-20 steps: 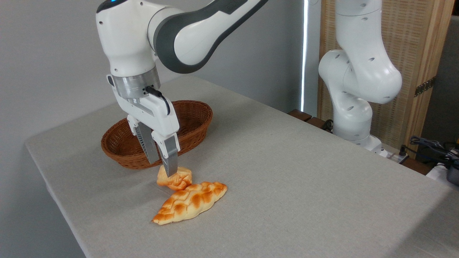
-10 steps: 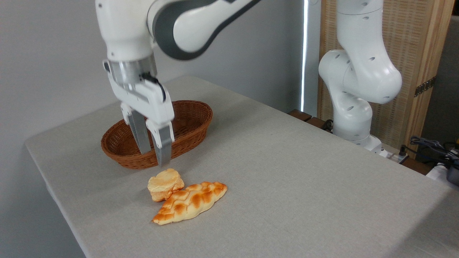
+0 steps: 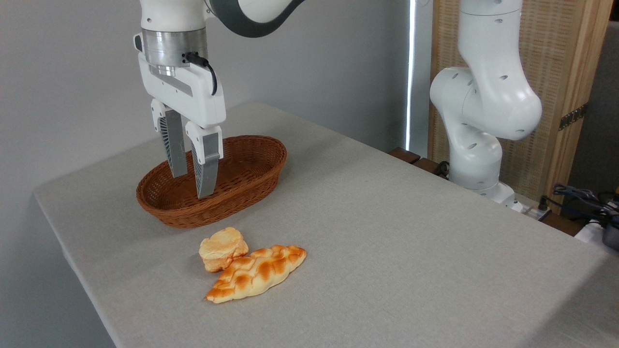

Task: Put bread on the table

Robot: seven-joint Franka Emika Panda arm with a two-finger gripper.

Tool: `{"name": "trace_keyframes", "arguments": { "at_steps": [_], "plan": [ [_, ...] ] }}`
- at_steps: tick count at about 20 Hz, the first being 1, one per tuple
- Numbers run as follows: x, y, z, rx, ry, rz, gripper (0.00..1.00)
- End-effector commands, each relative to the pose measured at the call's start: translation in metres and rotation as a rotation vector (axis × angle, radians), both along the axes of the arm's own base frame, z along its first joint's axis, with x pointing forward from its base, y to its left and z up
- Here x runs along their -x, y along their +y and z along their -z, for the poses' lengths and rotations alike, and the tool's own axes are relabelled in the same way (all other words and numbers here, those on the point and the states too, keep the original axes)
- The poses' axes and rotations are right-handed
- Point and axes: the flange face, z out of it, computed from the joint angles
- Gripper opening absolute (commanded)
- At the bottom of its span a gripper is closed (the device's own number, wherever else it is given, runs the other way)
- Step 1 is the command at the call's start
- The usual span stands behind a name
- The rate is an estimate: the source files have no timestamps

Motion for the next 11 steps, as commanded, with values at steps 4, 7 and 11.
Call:
{"name": "trace_keyframes", "arguments": {
  "at_steps": [4,7,11],
  "plan": [
    [-0.003,0.043,-0.011,-0.025,-0.003,-0.022,1.00],
    [-0.005,0.060,-0.011,-0.027,0.006,-0.047,1.00],
    [-0.005,0.068,-0.007,-0.033,0.030,-0.055,1.00]
  ]
}}
